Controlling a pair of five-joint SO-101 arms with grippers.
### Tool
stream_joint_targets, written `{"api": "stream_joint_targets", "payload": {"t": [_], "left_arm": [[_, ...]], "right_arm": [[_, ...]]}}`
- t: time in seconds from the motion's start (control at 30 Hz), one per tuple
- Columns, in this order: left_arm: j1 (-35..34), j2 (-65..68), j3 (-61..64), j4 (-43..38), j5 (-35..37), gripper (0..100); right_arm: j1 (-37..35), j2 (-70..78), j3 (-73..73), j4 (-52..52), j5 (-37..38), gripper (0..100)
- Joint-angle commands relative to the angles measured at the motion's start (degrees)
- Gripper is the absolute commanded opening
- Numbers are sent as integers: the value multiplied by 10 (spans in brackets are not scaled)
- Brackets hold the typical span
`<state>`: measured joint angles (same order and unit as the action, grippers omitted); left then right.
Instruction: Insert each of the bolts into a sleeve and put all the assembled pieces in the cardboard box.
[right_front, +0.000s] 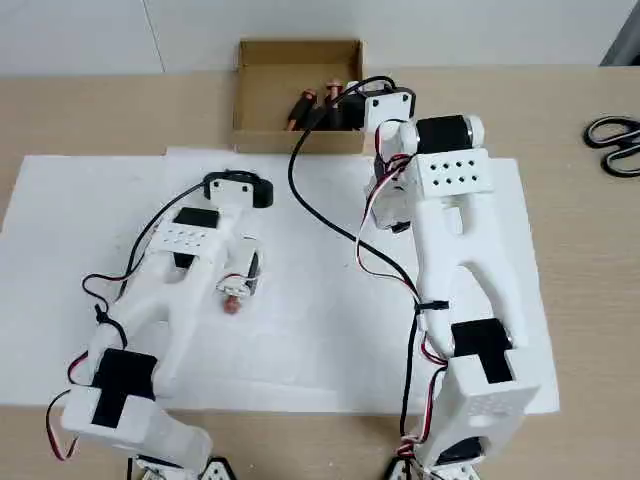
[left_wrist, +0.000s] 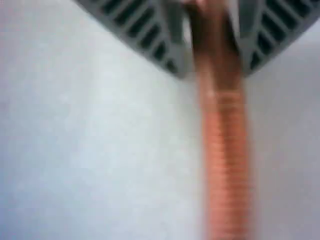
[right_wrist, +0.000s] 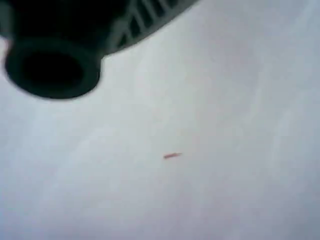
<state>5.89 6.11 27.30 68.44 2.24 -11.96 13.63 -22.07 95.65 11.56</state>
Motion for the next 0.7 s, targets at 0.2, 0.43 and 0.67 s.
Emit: {"api": "stream_joint_targets", "payload": {"t": [0.2,0.43,0.67], "left_arm": [[50,13,-138,164,-61,6],[-2,14,-296,246,-254,6],[-46,19,-309,171,-560,6]], "right_arm": [[6,-38,-2,0,-4,4],[30,-40,-5,0,-2,4],[69,-55,-42,3,-2,4]]}}
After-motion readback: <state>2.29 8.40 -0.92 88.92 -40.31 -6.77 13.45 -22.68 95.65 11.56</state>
